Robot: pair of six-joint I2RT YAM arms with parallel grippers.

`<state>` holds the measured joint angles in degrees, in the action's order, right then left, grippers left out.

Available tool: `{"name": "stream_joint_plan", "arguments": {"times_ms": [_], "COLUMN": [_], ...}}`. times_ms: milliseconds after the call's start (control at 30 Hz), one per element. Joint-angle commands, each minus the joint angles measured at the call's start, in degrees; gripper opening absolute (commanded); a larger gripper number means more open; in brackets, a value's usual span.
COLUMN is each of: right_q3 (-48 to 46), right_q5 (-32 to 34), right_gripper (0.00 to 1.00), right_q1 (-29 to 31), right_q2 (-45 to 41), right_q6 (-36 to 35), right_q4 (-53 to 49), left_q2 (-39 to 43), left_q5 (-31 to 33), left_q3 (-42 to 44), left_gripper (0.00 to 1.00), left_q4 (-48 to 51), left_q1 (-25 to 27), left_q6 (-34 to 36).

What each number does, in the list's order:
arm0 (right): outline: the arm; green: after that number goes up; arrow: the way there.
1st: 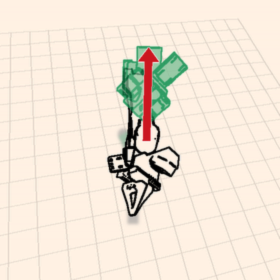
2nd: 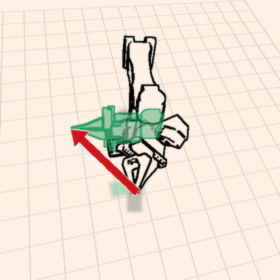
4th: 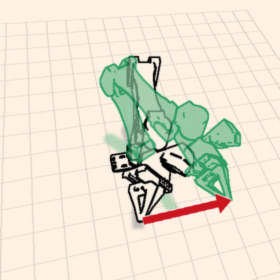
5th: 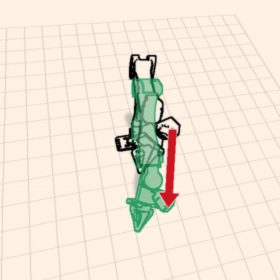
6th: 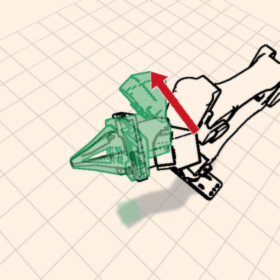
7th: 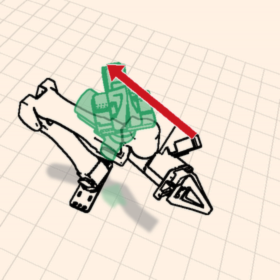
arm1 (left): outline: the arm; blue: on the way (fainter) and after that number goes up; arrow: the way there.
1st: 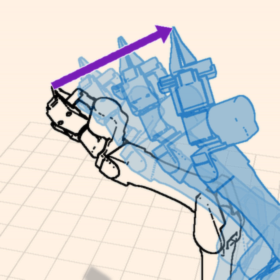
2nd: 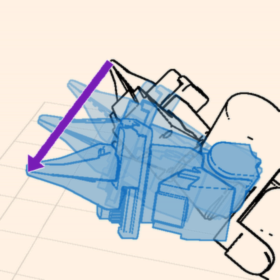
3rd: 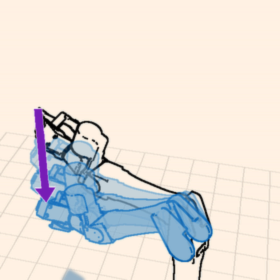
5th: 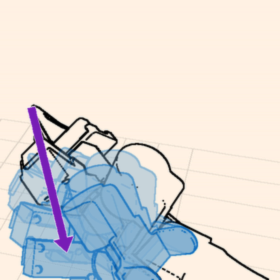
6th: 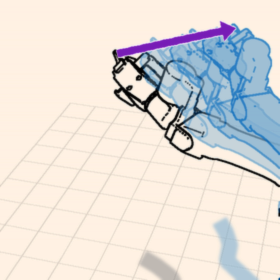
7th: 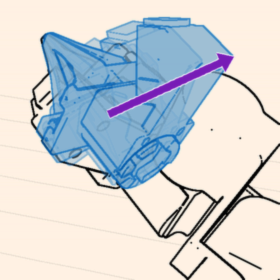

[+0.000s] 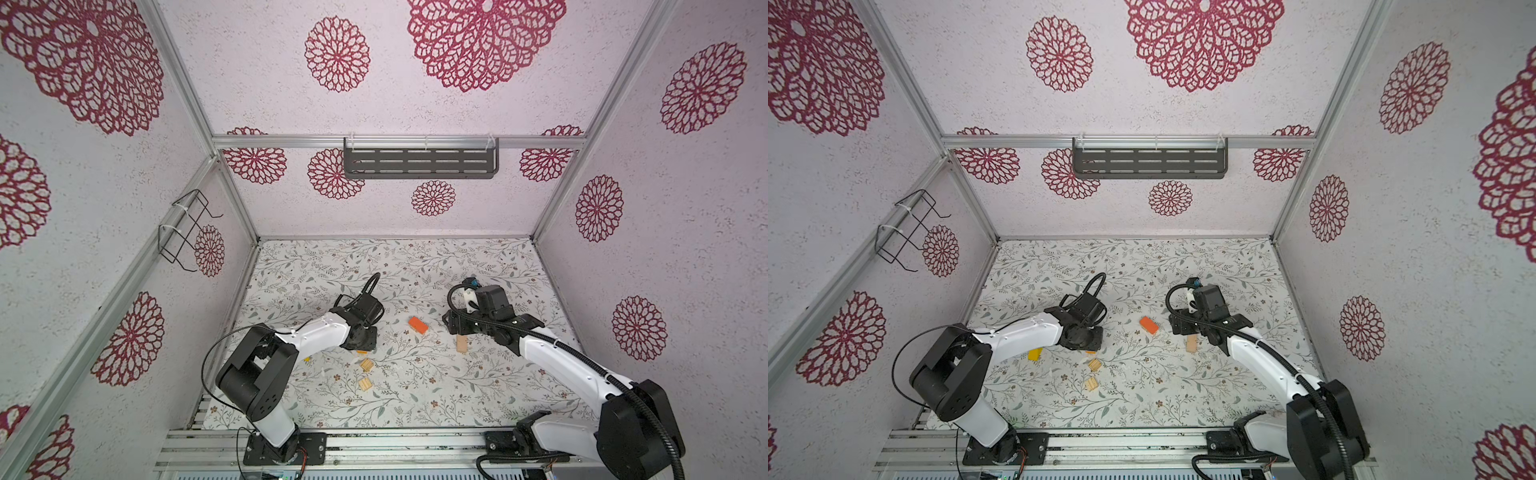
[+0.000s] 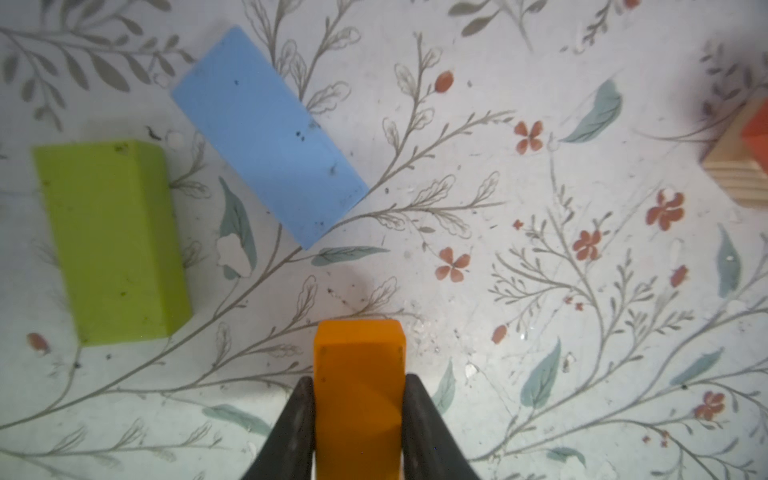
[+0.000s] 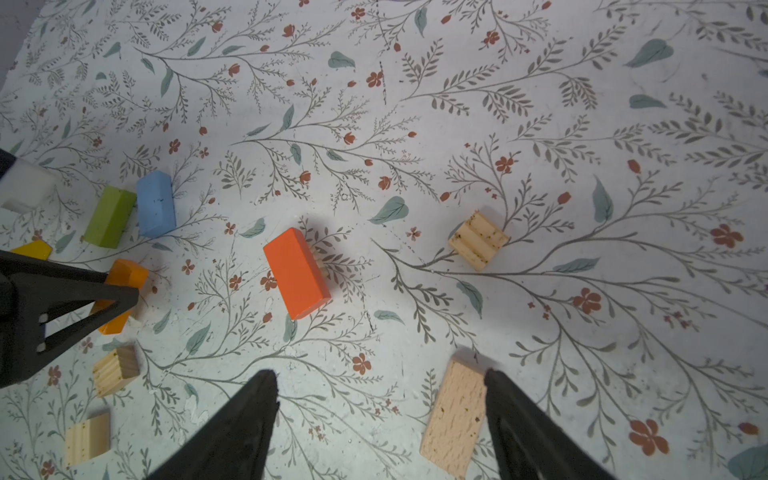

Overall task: Build the wood block tower
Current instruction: 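Close the left gripper on the orange block and lift it, then carry the orange block over the red block with the left gripper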

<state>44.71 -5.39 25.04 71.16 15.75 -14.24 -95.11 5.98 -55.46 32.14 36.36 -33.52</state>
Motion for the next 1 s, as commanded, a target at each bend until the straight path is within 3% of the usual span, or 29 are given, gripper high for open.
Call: {"name": "stream_joint_plan", "arguments": {"times_ms": [0, 100, 567, 967], "right_q3": [1.1, -0.2, -7.4, -10.2], "right_q5": [-0.8, -2.3, -11.8, -15.0], "right_gripper": [0.86, 0.99, 0.99, 0.99], "right_q1": [-0.4, -1.5, -15.2, -18.5], "right_q2": [-1.5, -2.6, -8.0, -8.3], "right_q6": [1.2, 2.8, 10.0, 10.0], "right_q4": [2.1, 4.0, 11.9, 15.1], "left_q2": [3.1, 3.1, -6.7, -19.2], "left_q5": [-0.7, -1.2, -4.8, -8.8], "left_q3": [-3.8, -8.4, -33.3, -45.4], "left_gripper": [0.29, 0.29, 0.28, 0.26], "left_q4": [2.7, 5.9, 18.0, 19.7], "left_q1": [-0.1, 0.7, 5.1, 7.8], "left_q6": [1.6, 2.8, 12.1, 22.1]}}
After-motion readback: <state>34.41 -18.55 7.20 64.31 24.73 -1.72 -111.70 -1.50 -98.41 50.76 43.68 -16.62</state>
